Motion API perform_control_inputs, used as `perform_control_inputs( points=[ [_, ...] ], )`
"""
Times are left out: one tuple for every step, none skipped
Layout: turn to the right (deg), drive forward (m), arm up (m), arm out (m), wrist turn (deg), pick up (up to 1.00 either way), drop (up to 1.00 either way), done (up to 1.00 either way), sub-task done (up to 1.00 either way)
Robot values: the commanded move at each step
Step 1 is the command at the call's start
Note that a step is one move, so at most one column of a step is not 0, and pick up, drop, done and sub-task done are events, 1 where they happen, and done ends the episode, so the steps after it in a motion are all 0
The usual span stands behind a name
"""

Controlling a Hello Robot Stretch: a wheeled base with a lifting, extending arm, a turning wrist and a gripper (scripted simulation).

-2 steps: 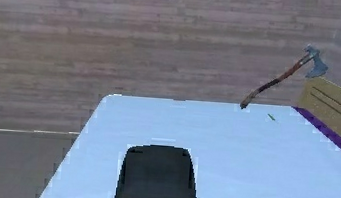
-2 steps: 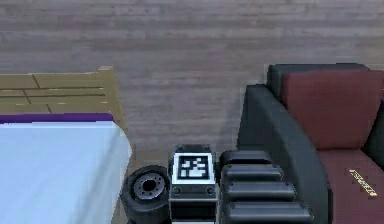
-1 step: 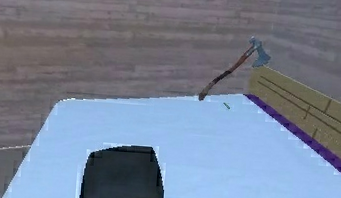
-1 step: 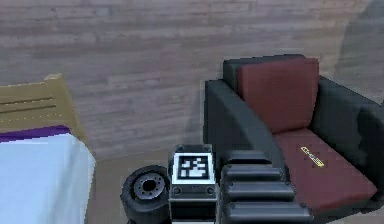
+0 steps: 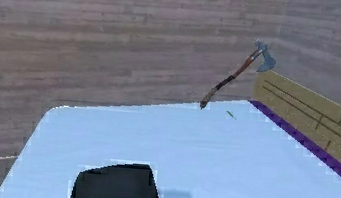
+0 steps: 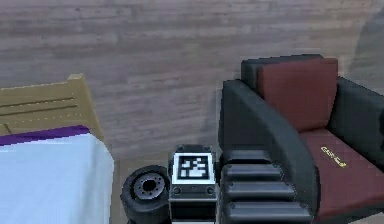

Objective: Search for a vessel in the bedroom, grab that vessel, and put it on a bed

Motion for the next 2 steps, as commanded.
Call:
perform_control_inputs(
  points=[
    [3.0, 0.00, 0.00, 0.00, 0.0, 0.00, 0.00, 0.00, 0.00],
    [-9.0, 0.00, 0.00, 0.00, 0.0, 0.00, 0.00, 0.00, 0.00]
  ],
)
